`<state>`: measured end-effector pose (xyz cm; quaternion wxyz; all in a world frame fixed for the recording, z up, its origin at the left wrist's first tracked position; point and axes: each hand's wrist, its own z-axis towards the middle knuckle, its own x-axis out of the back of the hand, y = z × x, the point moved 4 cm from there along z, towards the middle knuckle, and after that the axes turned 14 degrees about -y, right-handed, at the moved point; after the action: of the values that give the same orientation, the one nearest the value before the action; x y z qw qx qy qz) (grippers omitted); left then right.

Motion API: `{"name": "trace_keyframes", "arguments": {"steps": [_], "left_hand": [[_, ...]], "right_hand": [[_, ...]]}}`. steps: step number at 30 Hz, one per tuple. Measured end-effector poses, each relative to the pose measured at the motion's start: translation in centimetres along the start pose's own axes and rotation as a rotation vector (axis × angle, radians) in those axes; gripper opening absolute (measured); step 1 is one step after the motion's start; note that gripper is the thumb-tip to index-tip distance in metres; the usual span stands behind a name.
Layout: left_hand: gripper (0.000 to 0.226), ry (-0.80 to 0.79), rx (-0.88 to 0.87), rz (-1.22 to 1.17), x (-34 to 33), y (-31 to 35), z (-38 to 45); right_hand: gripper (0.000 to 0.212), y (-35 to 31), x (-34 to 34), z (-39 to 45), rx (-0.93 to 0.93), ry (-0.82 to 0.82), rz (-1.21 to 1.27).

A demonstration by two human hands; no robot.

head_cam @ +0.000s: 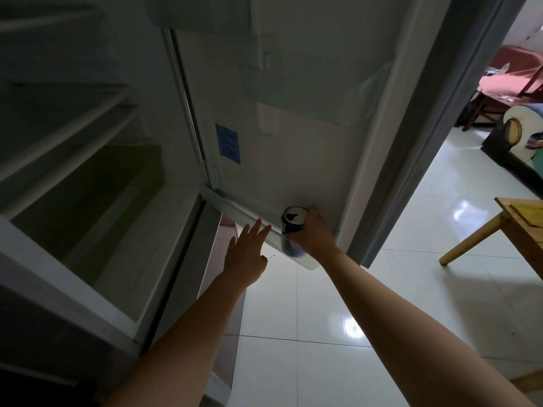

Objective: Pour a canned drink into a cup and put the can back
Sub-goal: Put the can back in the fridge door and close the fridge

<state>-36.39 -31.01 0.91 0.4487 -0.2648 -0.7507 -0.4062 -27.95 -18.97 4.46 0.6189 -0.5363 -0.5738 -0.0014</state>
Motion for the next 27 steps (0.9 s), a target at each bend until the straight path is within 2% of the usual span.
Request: {"name": "trace_keyframes", "arguments": {"steps": [12,21,27], "left_hand": [[0.07,-0.013,0.028,0.008,-0.3,0.5,-0.3],[0.067,-0.022,0.047,-0.051,-0.1,1.3,-0.7],[0.059,0.053,0.075,-0.102,0.4,2.4,-1.1]], "right_hand": [[0.058,-0.1,1.2,-1.5,0.039,-0.04,0.015],[0.054,-0.2,4.4,-5.8,0.188,0.098,0.109],[0.043,0.2,8.5,-10.2,0.453,0.281,0.033]]}}
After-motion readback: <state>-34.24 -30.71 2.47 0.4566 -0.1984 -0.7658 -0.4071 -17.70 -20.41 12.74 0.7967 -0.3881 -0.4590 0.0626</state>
